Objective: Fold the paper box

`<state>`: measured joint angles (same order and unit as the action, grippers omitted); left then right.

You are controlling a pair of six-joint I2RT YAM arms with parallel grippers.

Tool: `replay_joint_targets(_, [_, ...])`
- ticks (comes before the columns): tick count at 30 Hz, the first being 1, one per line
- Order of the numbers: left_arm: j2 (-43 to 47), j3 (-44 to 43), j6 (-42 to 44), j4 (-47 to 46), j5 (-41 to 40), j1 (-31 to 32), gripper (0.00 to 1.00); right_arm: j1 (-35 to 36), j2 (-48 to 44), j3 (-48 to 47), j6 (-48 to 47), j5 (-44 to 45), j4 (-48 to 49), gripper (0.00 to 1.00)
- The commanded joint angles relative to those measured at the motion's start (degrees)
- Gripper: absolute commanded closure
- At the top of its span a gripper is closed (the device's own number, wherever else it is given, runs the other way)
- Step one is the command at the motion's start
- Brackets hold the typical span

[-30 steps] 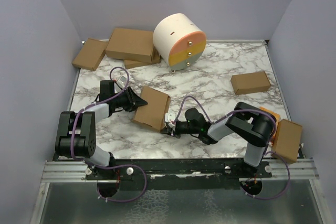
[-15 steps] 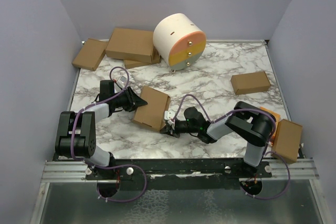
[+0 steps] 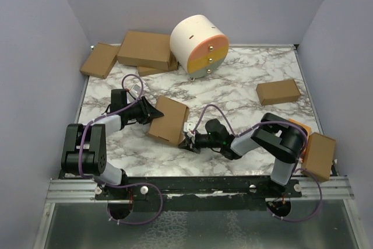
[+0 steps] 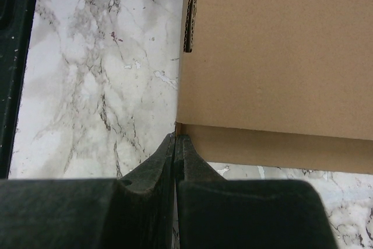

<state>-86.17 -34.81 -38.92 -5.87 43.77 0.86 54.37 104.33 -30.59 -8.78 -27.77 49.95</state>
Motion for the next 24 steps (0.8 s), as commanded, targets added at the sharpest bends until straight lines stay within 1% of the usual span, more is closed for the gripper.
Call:
replay_joint_targets(1, [-2.42,1.76,2.31,10.18,-6.51,-0.6,1.0,-0.45,-0.52,2.2,1.44,0.08,-4.95,0.99])
replay_joint_targets(9, [-2.43,1.83,2.27,10.01,-6.25,-0.64,1.0,-0.43,-0.06,0.92,1.82,-0.47,-4.84,0.99])
replay_joint_targets(24, [-2.45,1.76,2.54,10.02,-5.98,-0.64,1.0,-0.57,1.4,-2.72,4.3,0.76,-7.83,0.99])
